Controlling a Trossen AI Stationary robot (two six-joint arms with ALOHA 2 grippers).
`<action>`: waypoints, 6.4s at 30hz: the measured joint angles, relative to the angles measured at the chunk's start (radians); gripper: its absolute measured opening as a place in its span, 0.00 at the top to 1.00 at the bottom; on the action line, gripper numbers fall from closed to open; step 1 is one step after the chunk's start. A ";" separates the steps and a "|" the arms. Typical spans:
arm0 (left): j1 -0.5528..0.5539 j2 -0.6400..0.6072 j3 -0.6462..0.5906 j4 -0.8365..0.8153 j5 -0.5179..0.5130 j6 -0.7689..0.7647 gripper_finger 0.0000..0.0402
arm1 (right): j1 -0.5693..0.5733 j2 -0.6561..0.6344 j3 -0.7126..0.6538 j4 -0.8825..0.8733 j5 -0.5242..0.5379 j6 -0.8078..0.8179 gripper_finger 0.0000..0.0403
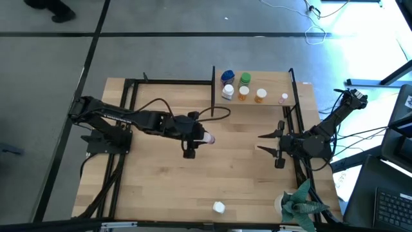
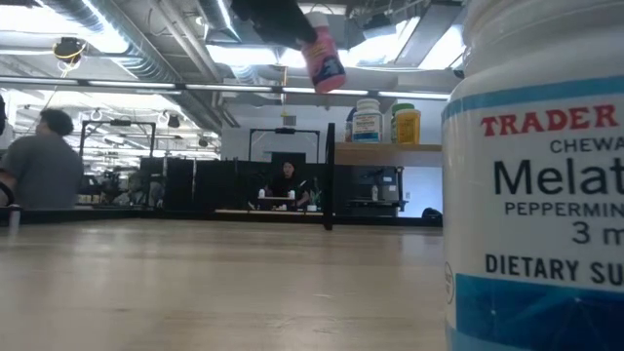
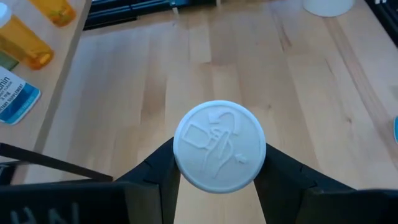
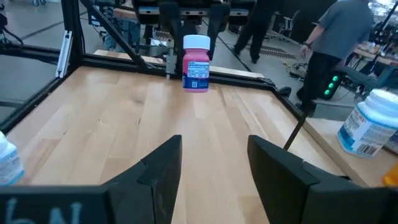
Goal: Pick and place medicine bottles onto shelf by color
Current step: Put the pink medicine bottle on the shelf
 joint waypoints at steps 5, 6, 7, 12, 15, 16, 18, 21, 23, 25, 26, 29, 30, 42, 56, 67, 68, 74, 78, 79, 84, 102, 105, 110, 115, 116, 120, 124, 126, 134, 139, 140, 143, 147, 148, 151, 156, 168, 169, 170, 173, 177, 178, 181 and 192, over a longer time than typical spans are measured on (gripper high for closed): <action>0.000 0.000 0.000 0.031 -0.002 0.000 0.62 | 0.000 0.000 0.000 0.000 -0.050 0.009 0.54; 0.000 0.000 0.000 0.036 -0.002 0.000 0.62 | 0.000 0.000 0.000 0.000 -0.051 0.010 0.53; 0.000 0.000 0.000 0.037 -0.002 0.000 0.62 | 0.000 0.000 0.000 -0.001 -0.050 0.010 0.53; 0.000 0.000 0.000 0.053 -0.001 0.000 0.62 | -0.001 0.018 0.000 -0.001 -0.049 -0.017 0.45; 0.000 0.000 0.000 0.080 -0.001 0.001 0.62 | -0.017 0.037 0.000 0.001 -0.046 -0.007 0.40; 0.000 0.000 0.000 0.089 -0.001 0.002 0.62 | -0.027 0.047 0.000 0.011 -0.048 0.010 0.38; 0.000 0.000 0.000 0.105 -0.001 0.011 0.62 | -0.052 0.067 0.000 0.057 -0.088 0.014 0.36; 0.000 0.000 0.000 0.116 -0.001 0.016 0.62 | -0.099 0.110 0.000 0.170 -0.179 0.005 0.36; 0.000 0.000 0.000 0.123 0.000 0.018 0.62 | -0.138 0.142 0.000 0.246 -0.219 -0.010 0.36; 0.001 0.000 0.000 0.128 0.000 0.018 0.62 | -0.180 0.179 0.000 0.306 -0.255 -0.013 0.36; 0.001 0.000 0.000 0.130 0.000 0.018 0.62 | -0.203 0.198 0.000 0.338 -0.276 -0.012 0.36; 0.001 0.000 0.000 0.131 0.000 0.019 0.62 | -0.270 0.258 0.000 0.413 -0.329 -0.013 0.36; 0.001 0.000 0.000 0.131 0.000 0.019 0.62 | -0.291 0.278 0.000 0.441 -0.347 -0.013 0.36; 0.001 0.000 0.000 0.129 0.000 0.020 0.62 | -0.447 0.586 0.280 0.333 -0.573 -0.035 0.36; -0.009 0.002 0.000 0.109 0.000 0.036 0.62 | -0.484 0.844 0.586 0.085 -0.496 -0.027 0.36; -0.031 0.002 0.000 0.101 -0.010 0.062 0.62 | -0.510 0.885 0.610 0.068 -0.499 0.012 0.38; -0.031 0.002 0.000 0.100 -0.015 0.062 0.62 | -0.511 0.885 0.610 0.068 -0.499 0.012 0.39; -0.032 0.002 0.000 0.099 -0.071 0.059 0.62 | -0.514 0.885 0.610 0.066 -0.494 0.010 0.51; -0.033 0.002 0.000 0.098 -0.079 0.056 0.59 | -0.513 0.885 0.610 0.066 -0.495 0.007 0.57; -0.033 0.002 0.000 0.098 -0.080 0.053 0.58 | -0.513 0.885 0.610 0.066 -0.495 0.007 0.58; -0.032 0.002 0.000 0.097 -0.086 0.008 0.55 | -0.517 0.885 0.610 0.066 -0.495 0.016 0.54; -0.032 -0.018 0.000 0.105 -0.088 0.000 0.52 | -0.538 0.883 0.610 0.050 -0.522 0.041 0.54; -0.035 -0.029 0.000 0.095 -0.087 0.000 0.52 | -0.538 0.883 0.610 0.046 -0.522 0.040 0.54; -0.046 -0.053 0.002 0.098 -0.084 -0.002 0.52 | -0.538 0.885 0.608 0.032 -0.498 0.041 0.54; -0.064 -0.064 0.002 0.091 -0.081 0.000 0.52 | -0.540 0.882 0.608 0.022 -0.416 0.041 0.54; -0.066 -0.068 0.002 0.098 -0.082 0.001 0.52 | -0.539 0.874 0.608 0.013 -0.407 0.039 0.54; -0.080 -0.090 0.002 0.082 -0.085 0.001 0.52 | -0.539 0.820 0.608 -0.008 -0.351 0.018 0.54; -0.093 -0.107 0.001 0.064 -0.085 0.000 0.52 | -0.539 0.722 0.608 -0.068 -0.289 -0.001 0.54; -0.095 -0.109 0.002 0.072 -0.085 0.001 0.52 | -0.539 0.666 0.608 -0.106 -0.260 -0.011 0.54; -0.095 -0.107 0.001 0.028 -0.085 0.000 0.52 | -0.539 0.456 0.608 -0.201 -0.124 -0.063 0.54; -0.095 -0.107 0.001 0.027 -0.086 0.000 0.52 | -0.566 0.353 0.608 -0.247 -0.016 -0.080 0.54; -0.095 -0.107 0.001 0.027 -0.086 -0.001 0.52 | -0.578 0.334 0.608 -0.256 -0.002 -0.072 0.54; -0.095 -0.107 0.001 0.025 -0.086 0.000 0.52 | -0.626 0.284 0.608 -0.295 0.026 -0.066 0.54; -0.095 -0.107 0.001 0.020 -0.086 -0.001 0.52 | -0.702 0.234 0.608 -0.380 0.029 -0.037 0.54; -0.095 -0.107 0.001 0.020 -0.086 0.000 0.52 | -0.721 0.224 0.608 -0.402 0.029 -0.030 0.54; -0.095 -0.107 0.001 0.020 -0.086 0.000 0.52 | -0.779 0.198 0.608 -0.450 0.021 -0.013 0.54; -0.095 -0.107 0.001 0.020 -0.087 0.000 0.52 | -0.896 0.166 0.608 -0.472 -0.058 -0.020 0.54; -0.095 -0.107 0.000 0.020 -0.087 -0.001 0.52 | -1.230 0.128 0.440 -0.250 -0.421 -0.120 0.54; -0.095 -0.107 0.000 0.021 -0.087 -0.001 0.52 | -1.258 0.128 0.422 -0.228 -0.436 -0.120 0.54; -0.095 -0.107 0.000 0.020 -0.087 -0.001 0.52 | -1.284 0.128 0.407 -0.204 -0.449 -0.119 0.54; -0.095 -0.106 0.000 0.020 -0.087 -0.001 0.52 | -1.359 0.128 0.373 -0.159 -0.528 -0.089 0.54; -0.095 -0.106 0.000 0.020 -0.087 -0.001 0.52 | -1.440 0.131 0.324 -0.106 -0.601 -0.053 0.54; -0.095 -0.106 0.000 0.020 -0.087 -0.001 0.52 | -1.456 0.131 0.310 -0.089 -0.601 -0.040 0.54; -0.095 -0.106 0.000 0.020 -0.087 -0.001 0.52 | -1.494 0.131 0.274 -0.068 -0.601 -0.012 0.54; -0.093 -0.106 0.000 0.020 -0.086 0.000 0.52 | -1.551 0.118 0.186 -0.011 -0.588 0.131 0.54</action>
